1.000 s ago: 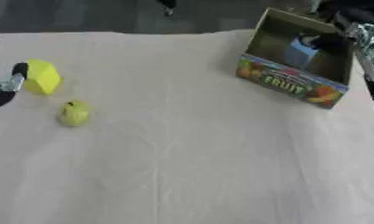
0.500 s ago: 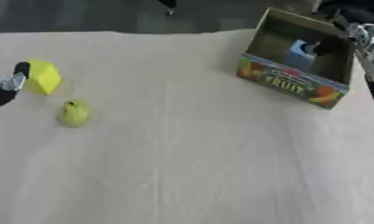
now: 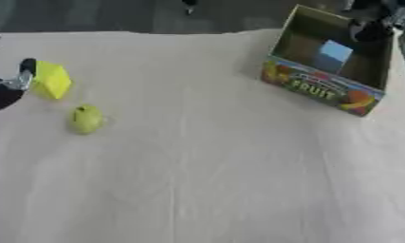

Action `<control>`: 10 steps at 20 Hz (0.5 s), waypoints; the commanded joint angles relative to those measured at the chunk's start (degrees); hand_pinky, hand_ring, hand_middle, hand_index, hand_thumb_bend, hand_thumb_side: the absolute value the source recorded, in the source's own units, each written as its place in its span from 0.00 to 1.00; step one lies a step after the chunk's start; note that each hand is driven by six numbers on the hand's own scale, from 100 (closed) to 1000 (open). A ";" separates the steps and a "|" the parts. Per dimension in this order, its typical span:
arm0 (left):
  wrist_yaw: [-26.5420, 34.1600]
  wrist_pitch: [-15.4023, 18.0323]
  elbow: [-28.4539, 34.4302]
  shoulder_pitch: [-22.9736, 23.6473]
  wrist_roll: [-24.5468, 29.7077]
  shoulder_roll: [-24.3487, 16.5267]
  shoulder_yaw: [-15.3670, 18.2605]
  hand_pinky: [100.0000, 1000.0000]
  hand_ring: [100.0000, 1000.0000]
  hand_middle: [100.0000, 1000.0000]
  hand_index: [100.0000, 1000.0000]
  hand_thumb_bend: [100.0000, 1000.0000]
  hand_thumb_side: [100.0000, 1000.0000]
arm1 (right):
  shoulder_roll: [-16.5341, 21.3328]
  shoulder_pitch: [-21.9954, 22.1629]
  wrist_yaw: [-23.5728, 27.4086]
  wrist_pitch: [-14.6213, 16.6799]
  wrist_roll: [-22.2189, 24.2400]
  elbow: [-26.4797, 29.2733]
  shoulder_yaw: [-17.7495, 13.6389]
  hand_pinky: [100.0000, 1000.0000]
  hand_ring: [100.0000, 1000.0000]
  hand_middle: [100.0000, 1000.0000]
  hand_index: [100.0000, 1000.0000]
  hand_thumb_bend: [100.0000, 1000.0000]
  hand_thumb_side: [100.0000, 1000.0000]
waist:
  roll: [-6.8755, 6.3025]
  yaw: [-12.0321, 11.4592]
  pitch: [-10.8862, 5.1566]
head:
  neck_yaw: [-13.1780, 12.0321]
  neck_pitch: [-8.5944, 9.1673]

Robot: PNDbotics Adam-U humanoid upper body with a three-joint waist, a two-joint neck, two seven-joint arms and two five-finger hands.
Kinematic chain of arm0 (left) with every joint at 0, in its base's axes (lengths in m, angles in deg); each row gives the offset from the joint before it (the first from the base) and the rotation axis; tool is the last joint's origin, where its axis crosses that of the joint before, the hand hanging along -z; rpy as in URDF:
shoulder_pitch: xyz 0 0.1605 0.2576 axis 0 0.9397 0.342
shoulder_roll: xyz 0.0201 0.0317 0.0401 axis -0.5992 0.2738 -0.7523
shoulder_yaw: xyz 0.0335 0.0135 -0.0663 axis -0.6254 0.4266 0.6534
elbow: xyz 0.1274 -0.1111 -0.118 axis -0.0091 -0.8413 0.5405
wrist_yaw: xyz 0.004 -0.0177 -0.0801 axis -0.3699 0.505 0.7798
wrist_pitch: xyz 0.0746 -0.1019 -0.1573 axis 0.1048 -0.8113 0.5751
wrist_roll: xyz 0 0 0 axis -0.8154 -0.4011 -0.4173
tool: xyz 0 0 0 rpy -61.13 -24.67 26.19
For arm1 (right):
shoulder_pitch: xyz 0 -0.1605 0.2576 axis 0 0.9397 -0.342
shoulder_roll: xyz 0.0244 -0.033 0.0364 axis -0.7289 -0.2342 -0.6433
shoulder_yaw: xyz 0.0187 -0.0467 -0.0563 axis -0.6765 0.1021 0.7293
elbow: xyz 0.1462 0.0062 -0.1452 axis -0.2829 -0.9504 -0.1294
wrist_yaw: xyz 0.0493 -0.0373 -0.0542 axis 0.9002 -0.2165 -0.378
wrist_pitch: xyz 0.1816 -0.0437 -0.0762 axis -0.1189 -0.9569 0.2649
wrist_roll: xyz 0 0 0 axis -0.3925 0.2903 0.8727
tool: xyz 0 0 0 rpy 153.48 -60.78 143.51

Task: Pick up the objects with one hand, pass them to the other hand, and then place them into the box on the other side of the table.

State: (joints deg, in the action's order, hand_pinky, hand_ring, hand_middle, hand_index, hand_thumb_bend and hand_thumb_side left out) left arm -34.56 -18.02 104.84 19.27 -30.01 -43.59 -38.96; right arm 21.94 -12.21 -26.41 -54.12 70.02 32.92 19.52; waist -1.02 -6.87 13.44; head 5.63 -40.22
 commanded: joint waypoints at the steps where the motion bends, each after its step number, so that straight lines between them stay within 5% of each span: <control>1: -0.55 -1.09 -0.94 -3.07 -0.32 -3.67 1.77 0.69 0.66 0.60 0.78 0.35 0.05 | -0.40 -0.50 3.13 -1.01 -0.12 5.91 -3.10 1.00 1.00 0.78 0.89 0.00 0.50 | -0.13 0.08 -0.85 | -2.14 -0.61; 4: -0.65 -1.66 -4.52 -6.90 1.40 -5.93 1.08 0.71 0.68 0.64 0.79 0.36 0.10 | -1.19 0.86 5.87 -1.40 -1.40 10.35 -3.25 1.00 1.00 0.77 0.87 0.00 0.49 | -0.22 0.31 -0.75 | -3.41 -0.66; 10: -0.63 1.82 -13.21 -15.58 6.68 -11.88 -6.93 0.76 0.74 0.68 0.83 0.55 0.04 | -2.36 3.67 11.29 -3.32 -1.47 19.16 -1.05 1.00 1.00 0.77 0.88 0.00 0.50 | -0.11 1.39 -0.29 | -4.27 -0.04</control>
State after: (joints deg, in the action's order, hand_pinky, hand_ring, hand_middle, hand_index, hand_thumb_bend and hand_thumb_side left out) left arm -34.98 -16.83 92.64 5.10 -24.37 -52.41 -44.68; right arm 18.71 -7.71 -16.36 -56.90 68.57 49.18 18.27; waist -1.11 -5.42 14.05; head 1.64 -40.64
